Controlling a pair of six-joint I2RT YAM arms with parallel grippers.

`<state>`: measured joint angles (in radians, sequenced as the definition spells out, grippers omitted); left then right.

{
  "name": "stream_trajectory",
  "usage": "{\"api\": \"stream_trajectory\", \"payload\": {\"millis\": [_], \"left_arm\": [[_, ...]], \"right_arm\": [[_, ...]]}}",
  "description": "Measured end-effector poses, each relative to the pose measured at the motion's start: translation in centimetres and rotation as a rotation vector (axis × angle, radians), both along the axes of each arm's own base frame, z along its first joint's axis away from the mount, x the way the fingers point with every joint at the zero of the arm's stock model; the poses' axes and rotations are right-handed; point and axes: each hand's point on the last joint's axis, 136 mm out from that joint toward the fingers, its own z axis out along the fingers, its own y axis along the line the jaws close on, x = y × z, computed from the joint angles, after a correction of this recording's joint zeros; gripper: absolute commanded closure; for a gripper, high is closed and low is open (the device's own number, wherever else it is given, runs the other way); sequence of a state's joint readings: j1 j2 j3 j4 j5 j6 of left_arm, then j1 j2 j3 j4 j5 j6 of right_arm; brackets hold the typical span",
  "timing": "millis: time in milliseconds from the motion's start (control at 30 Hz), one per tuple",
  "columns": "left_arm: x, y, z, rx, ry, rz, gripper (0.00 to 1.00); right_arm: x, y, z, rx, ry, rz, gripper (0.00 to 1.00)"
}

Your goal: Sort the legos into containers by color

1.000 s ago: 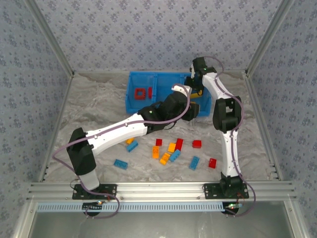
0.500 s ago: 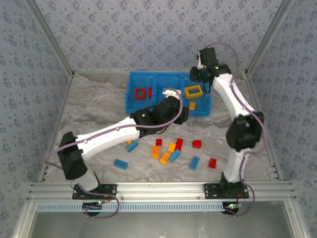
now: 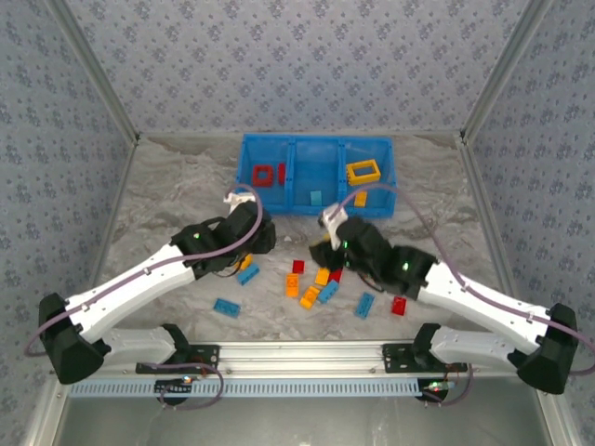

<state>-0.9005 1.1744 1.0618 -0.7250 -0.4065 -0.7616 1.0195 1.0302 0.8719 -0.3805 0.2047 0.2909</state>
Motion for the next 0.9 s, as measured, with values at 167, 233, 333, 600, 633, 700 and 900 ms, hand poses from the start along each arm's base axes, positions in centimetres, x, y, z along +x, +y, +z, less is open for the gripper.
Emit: {"api": "stream_trajectory", "payload": {"millis": [167, 233, 333, 600, 633, 700, 900], "left_arm": [[-1.4, 4.5, -5.4, 0.059, 0.167, 0.061, 0.35], [-1.6, 5.3, -6.3, 0.063, 0.21, 0.076, 0.35], [-1.5, 5.2, -6.6, 0.058, 0.23, 0.063, 0.37], [-1.7, 3.9, -9.0, 0.1, 0.319, -0.006, 0.42], [-1.6, 3.8, -9.1, 0.097, 0.323, -0.009, 0.42], [-1.5, 3.3, -9.2, 0.086, 0.329, -0.015, 0.42], [-1.1, -2.1, -8.8, 0.076, 0.326, -0.112, 0.37]], "right_arm": [[-5.5, 1.3, -2.9, 0.007, 0.006, 0.075, 0.57], [-6.2, 1.3, -3.5, 0.006, 0.01, 0.062, 0.56], [-6.5, 1.4, -3.6, 0.009, 0.001, 0.038, 0.56], [-5.6, 0.6, -3.2, 0.009, -0.042, -0.042, 0.57], [-5.4, 0.4, -2.9, 0.015, -0.049, -0.056, 0.56], [-5.2, -0.1, -2.4, 0.029, -0.059, -0.08, 0.56], [-4.7, -2.1, -1.3, 0.072, -0.064, -0.166, 0.5]]}}
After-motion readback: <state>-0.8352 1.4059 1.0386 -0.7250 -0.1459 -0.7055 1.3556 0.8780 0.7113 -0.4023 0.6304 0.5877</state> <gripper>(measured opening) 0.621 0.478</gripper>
